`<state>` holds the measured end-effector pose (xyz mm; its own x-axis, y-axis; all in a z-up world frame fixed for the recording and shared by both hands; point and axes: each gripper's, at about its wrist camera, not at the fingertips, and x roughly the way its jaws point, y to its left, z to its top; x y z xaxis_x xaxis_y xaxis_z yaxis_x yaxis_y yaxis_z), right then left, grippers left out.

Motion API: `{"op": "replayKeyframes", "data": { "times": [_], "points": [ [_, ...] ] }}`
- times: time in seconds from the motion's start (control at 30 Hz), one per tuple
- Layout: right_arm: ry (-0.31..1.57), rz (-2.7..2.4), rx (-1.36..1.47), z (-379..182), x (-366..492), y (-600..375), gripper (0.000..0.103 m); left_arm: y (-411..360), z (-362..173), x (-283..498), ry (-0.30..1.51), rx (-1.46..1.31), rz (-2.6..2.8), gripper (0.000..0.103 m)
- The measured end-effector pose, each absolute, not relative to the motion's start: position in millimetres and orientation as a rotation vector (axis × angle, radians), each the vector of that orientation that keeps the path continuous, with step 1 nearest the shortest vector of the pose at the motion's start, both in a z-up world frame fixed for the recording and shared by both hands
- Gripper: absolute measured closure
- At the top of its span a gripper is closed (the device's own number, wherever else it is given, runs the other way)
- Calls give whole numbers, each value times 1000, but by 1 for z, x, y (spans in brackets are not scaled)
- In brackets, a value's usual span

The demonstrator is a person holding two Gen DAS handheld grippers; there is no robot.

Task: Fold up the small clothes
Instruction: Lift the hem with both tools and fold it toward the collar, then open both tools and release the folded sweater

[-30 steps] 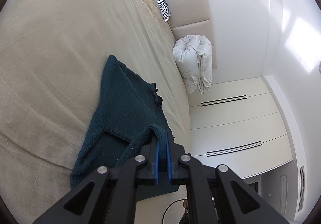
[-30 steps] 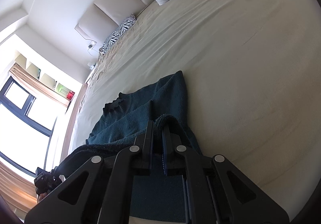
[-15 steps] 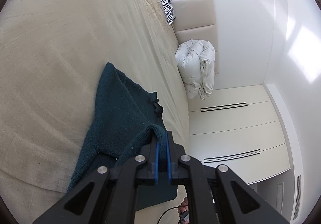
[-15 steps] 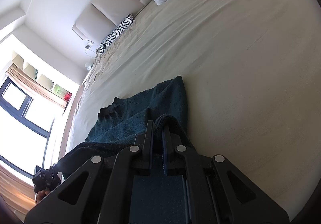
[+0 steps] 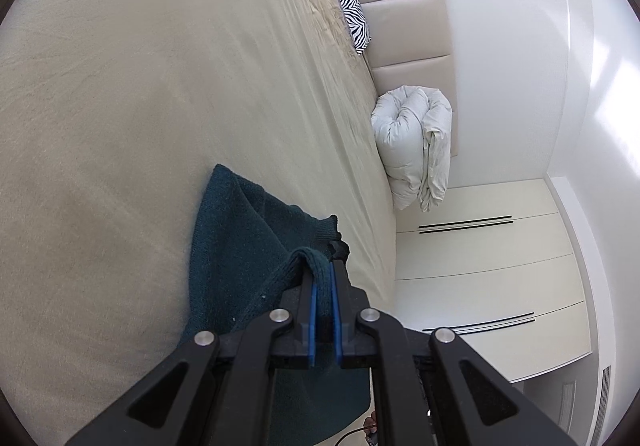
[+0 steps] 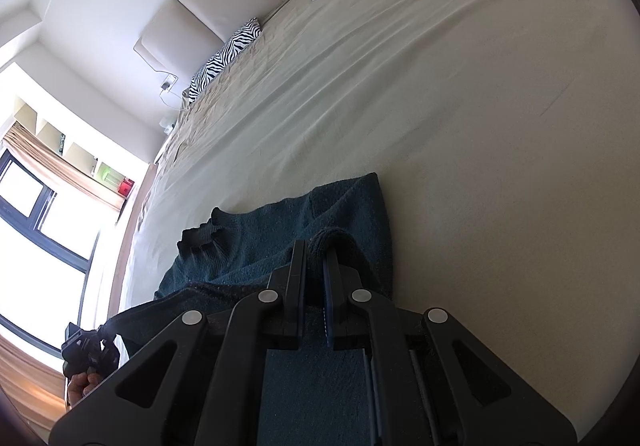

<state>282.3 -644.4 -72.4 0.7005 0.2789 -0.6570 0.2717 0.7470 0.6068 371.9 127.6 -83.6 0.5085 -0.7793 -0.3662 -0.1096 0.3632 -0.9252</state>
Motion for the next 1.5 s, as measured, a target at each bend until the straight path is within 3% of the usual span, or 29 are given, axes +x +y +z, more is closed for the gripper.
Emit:
{"op": "replayKeyframes", "data": {
  "times": [0.6,0.63,0.67,0.73,0.77,0.83,0.97,1.03,1.07,1.5],
  "points": [
    [851,-33,829,-109,341,-657,96,126,-116,416,1002,-1102,-439,94],
    [865,-39,839,-113,346,-658,96,125,-119,418,1007,-1100,-427,89],
    [872,-47,850,-118,349,-658,96,125,-121,420,1008,-1098,-418,75],
    [871,-50,874,-124,353,-660,95,124,-122,422,1001,-1101,-419,60],
    [863,-50,882,-126,353,-660,92,125,-122,422,999,-1100,-419,51],
    [843,-46,892,-128,351,-661,86,126,-118,421,990,-1095,-421,44],
    [817,-54,901,-127,346,-664,80,129,-110,411,976,-1074,-417,41],
    [796,-84,914,-122,339,-668,55,131,-105,404,964,-1066,-420,40],
    [775,-100,929,-120,332,-672,37,131,-102,401,957,-1059,-424,40],
    [853,-75,676,-99,258,-640,39,121,-88,321,958,-806,-440,40]
  ]
}}
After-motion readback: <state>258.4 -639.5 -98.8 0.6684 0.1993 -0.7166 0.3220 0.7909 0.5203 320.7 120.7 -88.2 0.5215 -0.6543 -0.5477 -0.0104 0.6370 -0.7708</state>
